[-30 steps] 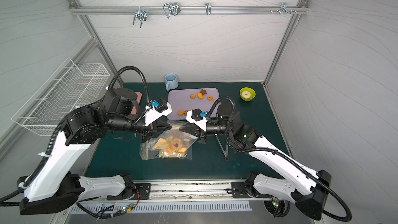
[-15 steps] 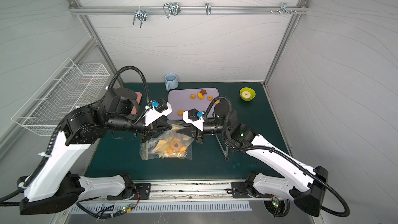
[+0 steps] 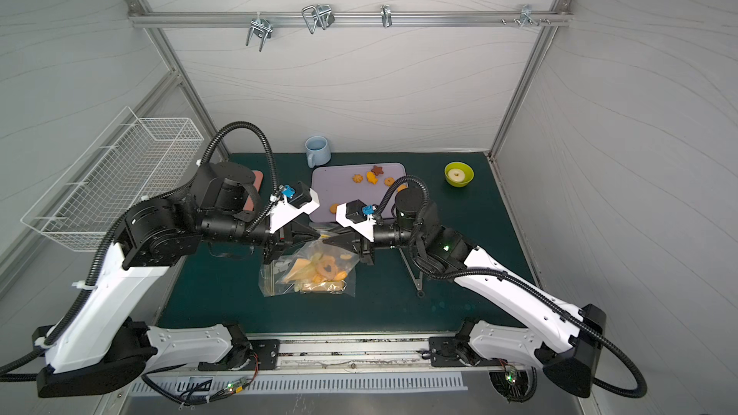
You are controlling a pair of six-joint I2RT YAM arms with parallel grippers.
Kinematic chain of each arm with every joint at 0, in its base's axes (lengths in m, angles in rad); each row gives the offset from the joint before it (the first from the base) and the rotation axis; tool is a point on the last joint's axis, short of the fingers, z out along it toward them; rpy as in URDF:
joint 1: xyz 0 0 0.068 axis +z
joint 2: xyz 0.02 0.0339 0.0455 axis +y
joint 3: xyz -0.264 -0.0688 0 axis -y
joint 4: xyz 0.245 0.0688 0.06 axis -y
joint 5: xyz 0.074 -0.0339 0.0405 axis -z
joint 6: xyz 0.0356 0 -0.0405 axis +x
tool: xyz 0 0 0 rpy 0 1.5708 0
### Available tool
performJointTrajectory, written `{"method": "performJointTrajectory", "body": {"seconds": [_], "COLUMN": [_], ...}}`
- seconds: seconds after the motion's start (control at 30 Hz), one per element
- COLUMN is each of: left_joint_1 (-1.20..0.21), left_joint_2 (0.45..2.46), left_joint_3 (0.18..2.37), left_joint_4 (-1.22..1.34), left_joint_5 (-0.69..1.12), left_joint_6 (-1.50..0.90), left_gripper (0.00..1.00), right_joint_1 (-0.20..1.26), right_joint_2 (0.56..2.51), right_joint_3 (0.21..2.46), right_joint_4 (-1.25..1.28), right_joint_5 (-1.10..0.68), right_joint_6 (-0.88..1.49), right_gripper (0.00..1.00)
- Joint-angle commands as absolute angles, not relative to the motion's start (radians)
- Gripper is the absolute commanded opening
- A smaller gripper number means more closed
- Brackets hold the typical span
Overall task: Put the cookies into a resealable bag to prevent moisture
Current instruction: Close the ziploc bag.
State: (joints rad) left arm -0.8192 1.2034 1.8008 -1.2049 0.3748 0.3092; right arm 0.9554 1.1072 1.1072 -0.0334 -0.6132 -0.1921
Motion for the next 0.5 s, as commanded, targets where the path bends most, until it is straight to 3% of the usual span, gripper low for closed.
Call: {"method": "performJointTrajectory", "body": {"seconds": [0.0,0.07,0.1,0.13,0.17,0.23,0.27,0.3,0.33,0.37,0.4,0.43,0.47], "left_joint_1": [-0.821,-0.821,-0.821,-0.821,-0.821,-0.821,-0.821,-0.821,-0.821,-0.821,-0.821,-0.821,-0.821], "left_joint_2": [1.203,1.201,1.199,1.198,1.197,1.198,1.198,1.197,1.197,1.195,1.192,1.192,1.190], "left_joint_3": [1.814,1.810,1.807,1.805,1.802,1.798,1.798,1.799,1.797,1.796,1.793,1.791,1.790], "left_joint_4": [-1.163,-1.161,-1.157,-1.156,-1.155,-1.155,-1.154,-1.155,-1.156,-1.156,-1.155,-1.157,-1.156], "left_joint_5": [0.396,0.396,0.395,0.396,0.396,0.396,0.394,0.391,0.386,0.383,0.378,0.378,0.376], "left_joint_6": [0.319,0.318,0.318,0.318,0.316,0.316,0.316,0.317,0.318,0.319,0.320,0.321,0.322], "left_gripper": [0.00,0.00,0.00,0.00,0.00,0.00,0.00,0.00,0.00,0.00,0.00,0.00,0.00], "right_joint_1": [0.966,0.967,0.968,0.969,0.971,0.972,0.973,0.973,0.973,0.973,0.973,0.972,0.973], "right_joint_2": [1.122,1.123,1.124,1.125,1.127,1.132,1.132,1.128,1.123,1.116,1.109,1.105,1.102], "right_joint_3": [1.144,1.142,1.140,1.142,1.148,1.155,1.154,1.147,1.138,1.132,1.128,1.127,1.129], "right_joint_4": [-0.021,-0.009,-0.004,-0.003,-0.010,-0.017,-0.014,-0.002,0.006,0.008,0.003,-0.006,-0.020], "right_joint_5": [-0.627,-0.631,-0.629,-0.628,-0.630,-0.638,-0.638,-0.636,-0.631,-0.624,-0.618,-0.614,-0.608], "right_joint_6": [-0.204,-0.202,-0.200,-0.199,-0.199,-0.201,-0.199,-0.199,-0.197,-0.196,-0.196,-0.199,-0.202], "right_gripper": [0.00,0.34,0.28,0.07,0.00,0.00,0.28,0.47,0.47,0.45,0.28,0.00,0.00]}}
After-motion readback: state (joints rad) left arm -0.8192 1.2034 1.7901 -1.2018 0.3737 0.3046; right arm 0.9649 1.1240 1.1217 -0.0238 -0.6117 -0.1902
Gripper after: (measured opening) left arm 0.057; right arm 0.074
